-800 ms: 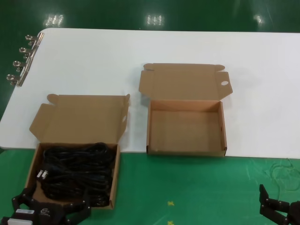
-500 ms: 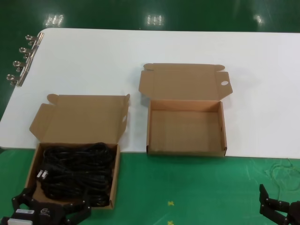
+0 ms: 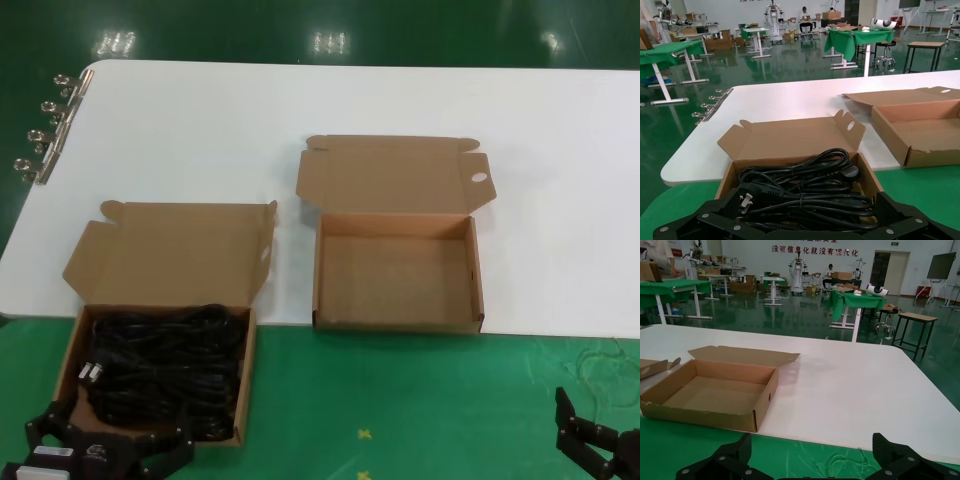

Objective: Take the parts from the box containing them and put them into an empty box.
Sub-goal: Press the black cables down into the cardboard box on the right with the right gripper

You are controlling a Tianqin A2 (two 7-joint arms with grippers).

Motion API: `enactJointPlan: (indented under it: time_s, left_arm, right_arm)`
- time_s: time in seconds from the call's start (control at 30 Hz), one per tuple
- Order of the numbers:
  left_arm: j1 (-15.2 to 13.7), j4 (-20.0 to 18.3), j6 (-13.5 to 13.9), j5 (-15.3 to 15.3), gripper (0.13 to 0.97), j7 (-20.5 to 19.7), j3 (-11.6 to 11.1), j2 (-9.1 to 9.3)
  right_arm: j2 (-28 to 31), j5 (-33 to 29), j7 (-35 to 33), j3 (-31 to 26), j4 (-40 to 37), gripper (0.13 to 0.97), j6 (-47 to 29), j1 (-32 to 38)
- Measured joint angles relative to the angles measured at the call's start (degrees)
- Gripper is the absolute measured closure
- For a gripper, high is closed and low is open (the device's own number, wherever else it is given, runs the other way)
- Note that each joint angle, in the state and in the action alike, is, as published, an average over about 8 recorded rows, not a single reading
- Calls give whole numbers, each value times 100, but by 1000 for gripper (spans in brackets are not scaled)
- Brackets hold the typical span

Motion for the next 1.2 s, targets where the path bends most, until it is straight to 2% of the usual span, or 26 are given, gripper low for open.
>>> enactJointPlan:
  time_s: [0.1,0.23,0.5,0.53,0.8,1.07,1.2]
  left_arm:
    - [0,0,0,0,132,0,0,0]
    - [0,0,0,0,132,0,0,0]
    - [0,0,0,0,132,0,0,0]
    - [0,0,0,0,132,0,0,0]
    - [0,0,0,0,132,0,0,0]
    - [0,0,0,0,132,0,0,0]
    - [0,0,0,0,132,0,0,0]
  right_arm:
    - [0,0,0,0,0,250,0,0]
    - [0,0,0,0,0,250,0,0]
    - [0,0,0,0,0,415,0,0]
    - [0,0,0,0,0,415,0,0]
    - [0,0,0,0,0,637,0,0]
    - [0,0,0,0,0,811,0,0]
    - [0,0,0,0,0,811,0,0]
